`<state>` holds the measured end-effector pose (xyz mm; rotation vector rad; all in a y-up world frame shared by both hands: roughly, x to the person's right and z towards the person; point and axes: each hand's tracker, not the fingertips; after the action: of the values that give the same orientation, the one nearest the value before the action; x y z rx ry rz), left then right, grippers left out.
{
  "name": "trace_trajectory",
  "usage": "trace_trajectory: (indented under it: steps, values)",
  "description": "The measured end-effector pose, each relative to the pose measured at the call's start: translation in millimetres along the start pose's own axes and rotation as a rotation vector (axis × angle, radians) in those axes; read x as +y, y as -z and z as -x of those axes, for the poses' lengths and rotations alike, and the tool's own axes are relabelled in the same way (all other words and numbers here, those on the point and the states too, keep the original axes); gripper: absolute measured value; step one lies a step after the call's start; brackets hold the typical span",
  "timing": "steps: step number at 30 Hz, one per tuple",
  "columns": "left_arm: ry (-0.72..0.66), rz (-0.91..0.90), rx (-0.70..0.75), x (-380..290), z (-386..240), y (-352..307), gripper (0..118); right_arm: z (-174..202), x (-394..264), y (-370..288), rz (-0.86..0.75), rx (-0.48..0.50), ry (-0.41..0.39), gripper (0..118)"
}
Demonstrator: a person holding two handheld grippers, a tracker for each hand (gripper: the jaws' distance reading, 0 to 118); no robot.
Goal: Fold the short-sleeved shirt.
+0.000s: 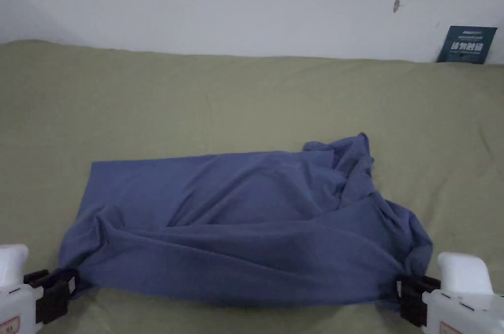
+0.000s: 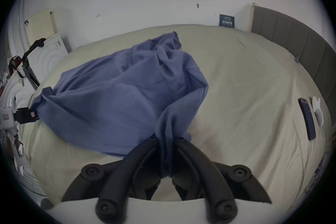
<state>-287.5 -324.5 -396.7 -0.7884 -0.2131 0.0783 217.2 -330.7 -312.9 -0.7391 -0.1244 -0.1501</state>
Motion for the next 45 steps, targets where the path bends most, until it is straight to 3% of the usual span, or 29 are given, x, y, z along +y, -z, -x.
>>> trace_trajectory:
  steps: [9,12,18,25,26,27,28,29,32,37,39,42,43,44,45]
  values:
    - [0.111,0.0,-0.075,16,0,-40,8,-17,34,-58,-0.036,0.12,-0.049,11]
    - [0.131,0.017,-0.085,13,4,-61,8,-19,38,-73,-0.028,0.112,-0.099,11]
    - [0.125,0.087,-0.103,-18,11,-99,8,-20,13,-109,0.045,0.17,-0.068,11]
    - [0.053,0.215,-0.118,-80,21,-121,9,-20,-50,-128,0.203,0.173,-0.021,11]
    - [0.042,0.225,-0.111,-87,22,-122,22,-21,-57,-127,0.226,0.168,-0.006,13]
    - [0.018,0.234,-0.114,-94,23,-121,45,-23,-63,-125,0.246,0.162,0.011,25]
    - [-0.012,0.244,-0.119,-99,25,-120,73,-24,-68,-124,0.247,0.159,0.017,49]
    - [-0.02,0.233,-0.114,-103,26,-119,95,-25,-71,-123,0.242,0.156,0.023,87]
    - [-0.117,0.196,-0.09,-113,27,-118,96,-33,-74,-122,0.194,0.185,0.089,95]
    - [-0.369,0.014,-0.157,-117,34,-152,96,-32,-62,-163,0.026,0.242,0.122,93]
    - [-0.301,-0.09,-0.09,-105,25,-179,96,-25,-50,-187,-0.069,0.221,0.114,93]
    - [-0.078,-0.264,-0.003,-78,-5,-215,95,-1,-27,-213,-0.187,0.151,-0.02,86]
    - [-0.006,-0.296,0.01,-68,-17,-222,93,11,-19,-218,-0.23,0.101,-0.074,73]
    - [0.065,-0.316,0.04,-58,-30,-229,74,23,-12,-223,-0.268,0.063,-0.126,44]
    - [0.12,-0.329,0.068,-50,-45,-233,36,33,-7,-226,-0.293,0.035,-0.167,15]
